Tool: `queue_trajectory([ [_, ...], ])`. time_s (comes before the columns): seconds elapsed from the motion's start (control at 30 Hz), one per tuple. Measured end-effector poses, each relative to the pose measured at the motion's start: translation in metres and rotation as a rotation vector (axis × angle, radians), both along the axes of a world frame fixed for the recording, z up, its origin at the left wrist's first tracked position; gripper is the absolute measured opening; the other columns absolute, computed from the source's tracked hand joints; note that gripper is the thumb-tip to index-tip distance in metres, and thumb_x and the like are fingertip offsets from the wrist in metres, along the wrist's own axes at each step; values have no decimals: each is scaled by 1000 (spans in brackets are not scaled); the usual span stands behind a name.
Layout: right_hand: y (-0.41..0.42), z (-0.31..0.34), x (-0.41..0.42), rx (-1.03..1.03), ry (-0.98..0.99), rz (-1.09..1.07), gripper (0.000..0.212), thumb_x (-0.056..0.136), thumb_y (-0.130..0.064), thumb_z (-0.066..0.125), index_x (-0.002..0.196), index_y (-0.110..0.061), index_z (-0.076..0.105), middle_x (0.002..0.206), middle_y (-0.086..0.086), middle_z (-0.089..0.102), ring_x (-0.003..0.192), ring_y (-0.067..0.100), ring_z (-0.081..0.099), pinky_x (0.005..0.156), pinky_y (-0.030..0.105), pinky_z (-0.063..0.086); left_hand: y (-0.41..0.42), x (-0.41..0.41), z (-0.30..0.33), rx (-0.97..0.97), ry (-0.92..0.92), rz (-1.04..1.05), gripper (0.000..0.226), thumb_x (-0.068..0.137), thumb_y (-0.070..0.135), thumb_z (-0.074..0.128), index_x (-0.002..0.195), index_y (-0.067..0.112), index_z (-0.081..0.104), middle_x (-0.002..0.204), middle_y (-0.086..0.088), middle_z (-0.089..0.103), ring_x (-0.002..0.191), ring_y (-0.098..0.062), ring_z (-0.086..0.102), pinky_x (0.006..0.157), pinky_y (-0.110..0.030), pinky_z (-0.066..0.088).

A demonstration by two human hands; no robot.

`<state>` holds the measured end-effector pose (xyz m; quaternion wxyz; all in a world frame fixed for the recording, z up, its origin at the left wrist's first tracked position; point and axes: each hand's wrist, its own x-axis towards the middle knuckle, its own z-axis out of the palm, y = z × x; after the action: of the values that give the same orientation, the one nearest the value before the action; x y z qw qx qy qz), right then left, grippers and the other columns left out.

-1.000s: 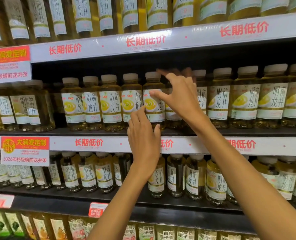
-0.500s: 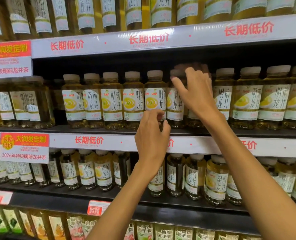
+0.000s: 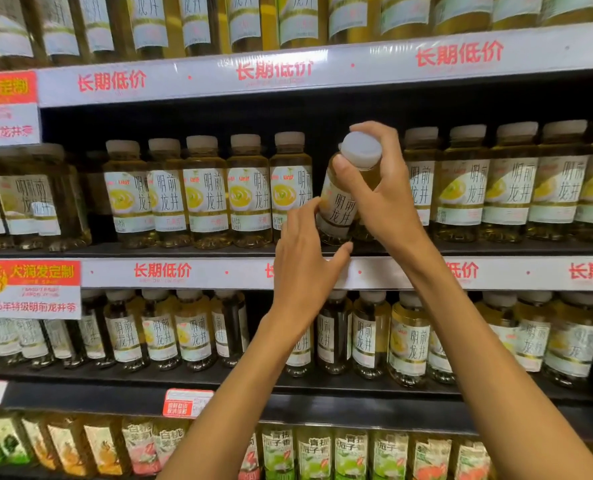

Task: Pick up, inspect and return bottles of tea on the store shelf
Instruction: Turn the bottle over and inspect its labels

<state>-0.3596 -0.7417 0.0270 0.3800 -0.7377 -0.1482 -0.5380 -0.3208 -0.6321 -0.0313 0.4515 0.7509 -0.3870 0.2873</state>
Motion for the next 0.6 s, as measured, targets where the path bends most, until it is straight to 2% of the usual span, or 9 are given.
queue_trajectory([
  [0.1,5,3,-21,76,-25,95,33,96,-15,55,126,-12,41,111,-8,51,98,-5,55,81,15,48,5,-6,2,-24,6,-65,68,83,27,72,139,14,36,134,-3,45,125,-13,41,102,-28,39],
  [0.2,12,4,-43,228,13,281,27,97,-19,53,123,-17,46,120,14,59,108,17,61,86,25,52,14,-19,4,-50,49,-180,65,80,29,75,134,17,41,128,1,53,118,-11,50,95,-26,46],
  [0.3,15,3,-62,315,78,415,24,95,-22,57,118,-20,53,114,9,67,108,17,64,87,28,53,27,-39,-1,-50,210,-358,56,78,29,77,123,27,44,112,14,61,101,4,60,79,-13,52],
  [0.43,14,-9,-76,356,272,470,26,85,-30,65,109,-21,61,101,3,73,101,16,68,79,24,54,40,-63,-28,-30,515,-505,42,77,35,76,110,36,49,101,19,66,91,7,64,70,-9,51],
  [0.5,15,-19,-77,409,337,488,27,83,-35,65,107,-22,64,99,2,73,100,18,68,77,26,55,43,-73,-42,-38,630,-558,41,78,35,75,112,37,51,104,18,67,93,5,64,71,-10,51],
  [0.6,15,-38,-78,517,436,562,32,89,-37,59,114,-17,64,104,4,73,103,21,67,80,32,56,49,-82,-58,-68,765,-618,59,70,42,74,124,26,54,112,6,70,102,-7,66,83,-23,54],
])
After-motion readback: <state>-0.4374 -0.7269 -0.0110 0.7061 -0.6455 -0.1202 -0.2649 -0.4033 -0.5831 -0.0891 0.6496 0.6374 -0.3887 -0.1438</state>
